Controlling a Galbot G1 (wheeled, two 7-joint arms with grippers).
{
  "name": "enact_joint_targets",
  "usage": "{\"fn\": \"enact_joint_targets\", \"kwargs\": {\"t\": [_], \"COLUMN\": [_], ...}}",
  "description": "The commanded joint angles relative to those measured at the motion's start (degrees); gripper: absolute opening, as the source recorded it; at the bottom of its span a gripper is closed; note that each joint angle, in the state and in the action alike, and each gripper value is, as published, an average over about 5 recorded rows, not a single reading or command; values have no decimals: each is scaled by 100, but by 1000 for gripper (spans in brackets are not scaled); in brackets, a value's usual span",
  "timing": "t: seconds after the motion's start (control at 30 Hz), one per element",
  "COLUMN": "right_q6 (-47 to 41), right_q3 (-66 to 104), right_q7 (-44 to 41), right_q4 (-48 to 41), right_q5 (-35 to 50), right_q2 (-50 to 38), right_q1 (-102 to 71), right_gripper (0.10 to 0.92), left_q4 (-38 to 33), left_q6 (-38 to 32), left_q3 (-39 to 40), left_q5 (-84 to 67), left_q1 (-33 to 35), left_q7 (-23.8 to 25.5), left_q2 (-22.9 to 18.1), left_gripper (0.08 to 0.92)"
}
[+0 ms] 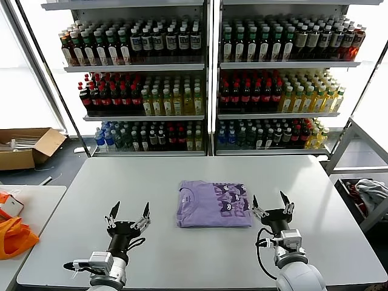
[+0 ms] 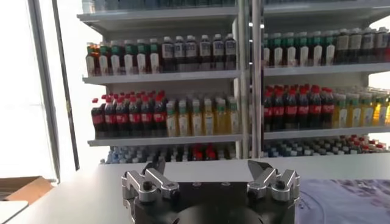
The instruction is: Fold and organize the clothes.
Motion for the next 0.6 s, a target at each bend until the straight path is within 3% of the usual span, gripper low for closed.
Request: {"fn": "enact_joint_targets", "kwargs": {"t": [0.03,0.6], "right_q6": [28,29], "right_q3": [12,16], "right_q7": [-10,-14], "right_q4": [39,25], "right_q5": [-34,-42], "right_q2": [-12,-7], "right_q1": [-67,-45], "right_gripper": [823,823], "left_q4": [-22,-3], "left_q6": [-20,-34], "left_q3": [-7,26], "left_q5": [49,-2], "left_q1": [7,-29], "left_q7": [86,152], "left_q2": [5,17], "left_gripper": [823,823]}}
